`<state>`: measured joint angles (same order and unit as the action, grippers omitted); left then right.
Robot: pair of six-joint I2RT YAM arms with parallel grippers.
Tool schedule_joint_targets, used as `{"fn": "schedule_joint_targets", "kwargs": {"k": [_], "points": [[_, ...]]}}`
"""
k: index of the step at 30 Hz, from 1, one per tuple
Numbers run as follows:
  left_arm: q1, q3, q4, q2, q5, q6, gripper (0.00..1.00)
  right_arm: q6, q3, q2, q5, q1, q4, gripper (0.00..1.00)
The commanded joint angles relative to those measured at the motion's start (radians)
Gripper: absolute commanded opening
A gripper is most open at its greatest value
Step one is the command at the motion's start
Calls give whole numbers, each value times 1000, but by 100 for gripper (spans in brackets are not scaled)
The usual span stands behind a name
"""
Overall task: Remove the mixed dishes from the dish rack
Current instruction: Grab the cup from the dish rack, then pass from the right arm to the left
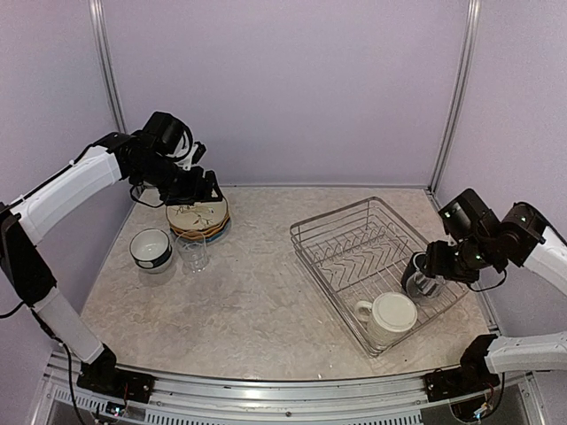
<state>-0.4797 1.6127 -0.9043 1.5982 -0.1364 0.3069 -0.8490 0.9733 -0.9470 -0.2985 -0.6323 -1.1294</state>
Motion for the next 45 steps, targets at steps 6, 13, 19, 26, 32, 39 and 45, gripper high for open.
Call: {"fn": "schedule_joint_targets", "kwargs": {"k": [6,13,19,26,32,39,45], "points": [[-7,4,9,5,-37,1,84,83,168,86,49,8,1,12],[-2,-25,62,-20,-162,10,85,110,64,198,155,8,401,13],[25,-137,278,-86,-547,71,85,95,-109,150,335,9,1014,16],[24,-257,587,-100,-926,251,87,44,-54,-158,592,4,1358,9],[0,-283,680,-57,-998,323,89,-54,-32,-332,670,-34,1600,10],[-20,-308,751,-43,-1023,374,90,-96,55,-509,704,-112,1726,9],[-22,-350,874,-44,-1057,467,89,-160,81,-627,722,-152,1869,9]]}}
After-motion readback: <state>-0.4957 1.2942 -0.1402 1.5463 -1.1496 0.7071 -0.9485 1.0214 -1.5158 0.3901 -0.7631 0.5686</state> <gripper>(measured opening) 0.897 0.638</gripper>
